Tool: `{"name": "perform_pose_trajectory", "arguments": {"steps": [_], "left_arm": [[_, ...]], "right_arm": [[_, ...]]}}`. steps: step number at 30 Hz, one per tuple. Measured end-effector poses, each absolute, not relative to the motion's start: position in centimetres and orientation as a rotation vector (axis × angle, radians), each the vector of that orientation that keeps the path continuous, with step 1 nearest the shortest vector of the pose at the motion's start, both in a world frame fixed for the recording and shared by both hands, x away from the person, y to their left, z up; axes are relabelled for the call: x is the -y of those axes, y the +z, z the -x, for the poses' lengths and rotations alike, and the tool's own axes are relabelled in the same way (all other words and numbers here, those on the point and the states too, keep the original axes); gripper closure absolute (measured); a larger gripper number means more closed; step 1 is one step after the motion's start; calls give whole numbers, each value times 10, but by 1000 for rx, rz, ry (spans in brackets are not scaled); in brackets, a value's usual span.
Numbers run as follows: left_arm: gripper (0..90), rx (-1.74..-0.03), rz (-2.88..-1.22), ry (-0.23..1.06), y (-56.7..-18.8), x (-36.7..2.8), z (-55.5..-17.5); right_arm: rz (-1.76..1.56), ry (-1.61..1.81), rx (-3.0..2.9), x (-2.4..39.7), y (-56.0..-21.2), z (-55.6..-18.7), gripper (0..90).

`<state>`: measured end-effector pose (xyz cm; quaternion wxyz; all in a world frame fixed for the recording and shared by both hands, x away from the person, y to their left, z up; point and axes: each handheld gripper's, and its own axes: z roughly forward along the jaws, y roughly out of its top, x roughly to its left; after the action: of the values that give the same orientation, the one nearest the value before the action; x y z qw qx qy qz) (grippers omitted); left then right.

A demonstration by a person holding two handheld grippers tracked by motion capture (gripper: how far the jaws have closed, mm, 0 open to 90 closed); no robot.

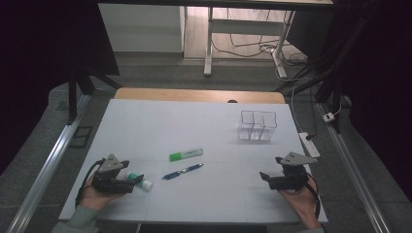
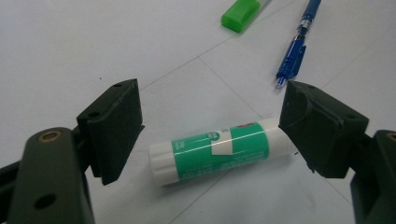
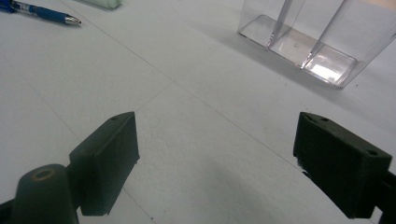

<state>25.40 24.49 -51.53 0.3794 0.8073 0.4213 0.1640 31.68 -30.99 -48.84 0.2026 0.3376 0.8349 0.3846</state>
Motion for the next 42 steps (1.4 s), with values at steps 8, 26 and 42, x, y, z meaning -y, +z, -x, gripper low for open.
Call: {"name": "perform_pose_trajectory", "arguments": {"steps": [8, 26, 42], "left_arm": [[210, -1065, -2065, 425, -515, -243, -257], [211, -1059, -2057, 431, -514, -243, -258], [211, -1060, -2068, 430, -514, -242, -261]], "right_arm": [[-950, 1075, -2325, 312, -488, -314, 144], [-967, 1095, -2328, 310, -485, -317, 176], [-1028, 1106, -2288, 313, -477, -333, 192]]}}
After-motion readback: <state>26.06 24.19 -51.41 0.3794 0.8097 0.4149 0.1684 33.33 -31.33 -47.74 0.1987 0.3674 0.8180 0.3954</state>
